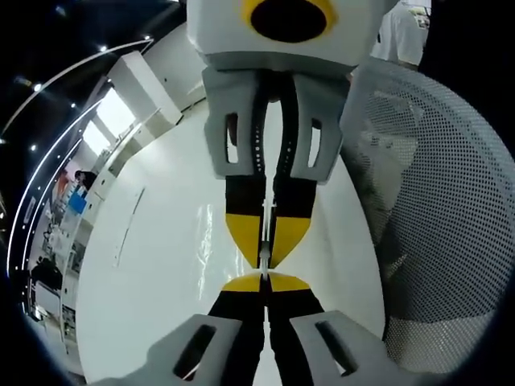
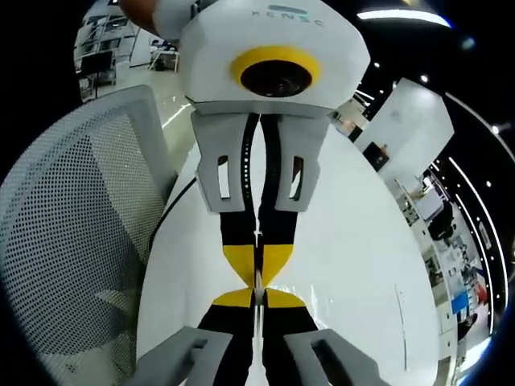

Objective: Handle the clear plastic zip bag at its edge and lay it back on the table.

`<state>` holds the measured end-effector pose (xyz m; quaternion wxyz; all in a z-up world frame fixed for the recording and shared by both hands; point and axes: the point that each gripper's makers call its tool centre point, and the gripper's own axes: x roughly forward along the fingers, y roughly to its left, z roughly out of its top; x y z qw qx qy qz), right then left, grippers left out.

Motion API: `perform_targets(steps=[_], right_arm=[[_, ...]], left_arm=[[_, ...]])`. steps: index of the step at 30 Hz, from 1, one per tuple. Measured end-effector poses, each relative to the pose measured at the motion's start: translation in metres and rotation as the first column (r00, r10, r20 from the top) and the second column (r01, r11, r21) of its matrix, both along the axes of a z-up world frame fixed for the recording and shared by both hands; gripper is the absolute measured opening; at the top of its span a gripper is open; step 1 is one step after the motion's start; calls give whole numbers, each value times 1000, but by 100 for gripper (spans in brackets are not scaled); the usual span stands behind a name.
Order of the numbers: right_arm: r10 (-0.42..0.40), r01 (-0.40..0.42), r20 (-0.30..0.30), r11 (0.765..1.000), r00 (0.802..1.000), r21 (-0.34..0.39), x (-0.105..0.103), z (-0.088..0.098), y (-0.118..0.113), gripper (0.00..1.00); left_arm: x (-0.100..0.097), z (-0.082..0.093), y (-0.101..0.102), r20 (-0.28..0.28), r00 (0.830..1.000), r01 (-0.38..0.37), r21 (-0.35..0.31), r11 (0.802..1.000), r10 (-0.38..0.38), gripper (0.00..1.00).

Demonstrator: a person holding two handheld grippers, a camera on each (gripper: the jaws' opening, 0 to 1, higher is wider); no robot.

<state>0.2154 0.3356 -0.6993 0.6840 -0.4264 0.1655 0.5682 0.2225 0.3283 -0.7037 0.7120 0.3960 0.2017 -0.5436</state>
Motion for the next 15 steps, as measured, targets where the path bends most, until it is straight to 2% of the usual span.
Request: perform_targets(steps=[15], right_arm=[[-18, 18, -3, 1000, 1000, 14, -2, -1, 0, 0]], left_arm=[[-3, 1, -1, 7, 1000, 14, 7, 1000, -14, 0]])
